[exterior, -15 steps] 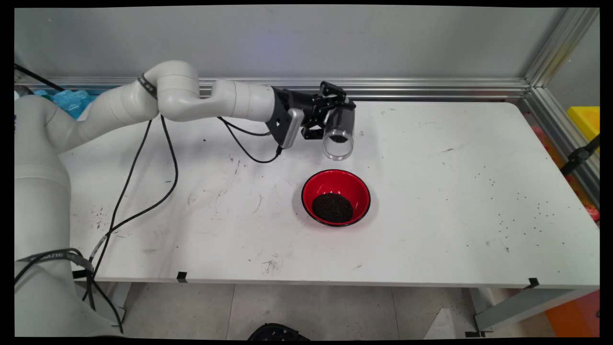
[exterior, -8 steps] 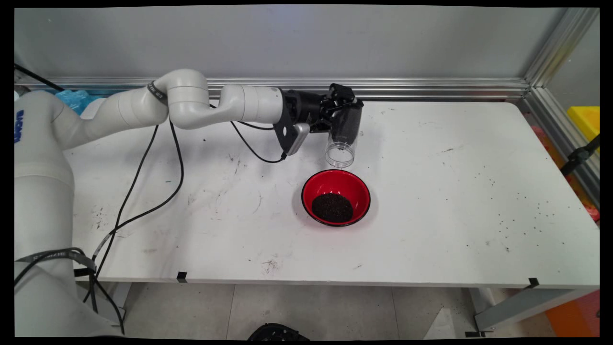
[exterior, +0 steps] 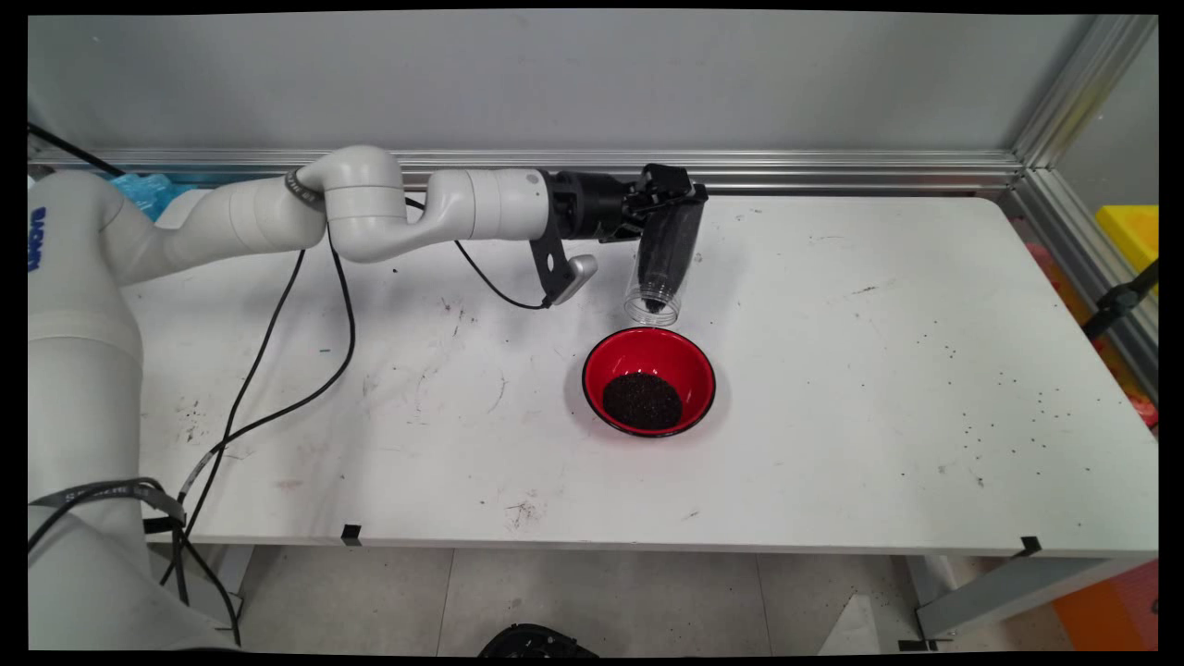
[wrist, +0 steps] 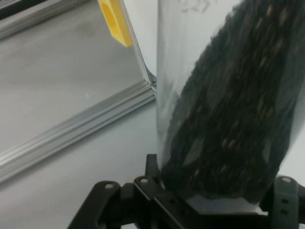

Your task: Pour the black seasoning powder in the red bowl

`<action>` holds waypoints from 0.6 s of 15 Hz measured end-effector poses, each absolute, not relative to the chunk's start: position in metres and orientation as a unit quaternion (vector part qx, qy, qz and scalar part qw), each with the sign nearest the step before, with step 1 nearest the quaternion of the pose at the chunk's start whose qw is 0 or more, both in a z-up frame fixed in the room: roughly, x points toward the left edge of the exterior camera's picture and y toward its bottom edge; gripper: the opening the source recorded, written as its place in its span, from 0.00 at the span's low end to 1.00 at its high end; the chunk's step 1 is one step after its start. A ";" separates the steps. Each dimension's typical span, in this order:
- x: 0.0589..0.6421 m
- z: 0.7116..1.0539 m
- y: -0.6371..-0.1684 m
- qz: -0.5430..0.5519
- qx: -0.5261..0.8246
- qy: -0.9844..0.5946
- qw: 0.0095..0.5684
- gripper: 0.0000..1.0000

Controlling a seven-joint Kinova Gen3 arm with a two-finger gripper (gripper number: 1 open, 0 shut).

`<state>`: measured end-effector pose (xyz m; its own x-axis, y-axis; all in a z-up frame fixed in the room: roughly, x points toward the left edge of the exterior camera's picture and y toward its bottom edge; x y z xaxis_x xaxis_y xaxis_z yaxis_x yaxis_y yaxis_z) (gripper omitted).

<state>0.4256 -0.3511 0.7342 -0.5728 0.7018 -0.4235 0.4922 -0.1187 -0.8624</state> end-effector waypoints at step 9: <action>0.421 0.736 -0.333 0.622 -0.499 -0.602 0.036 0.00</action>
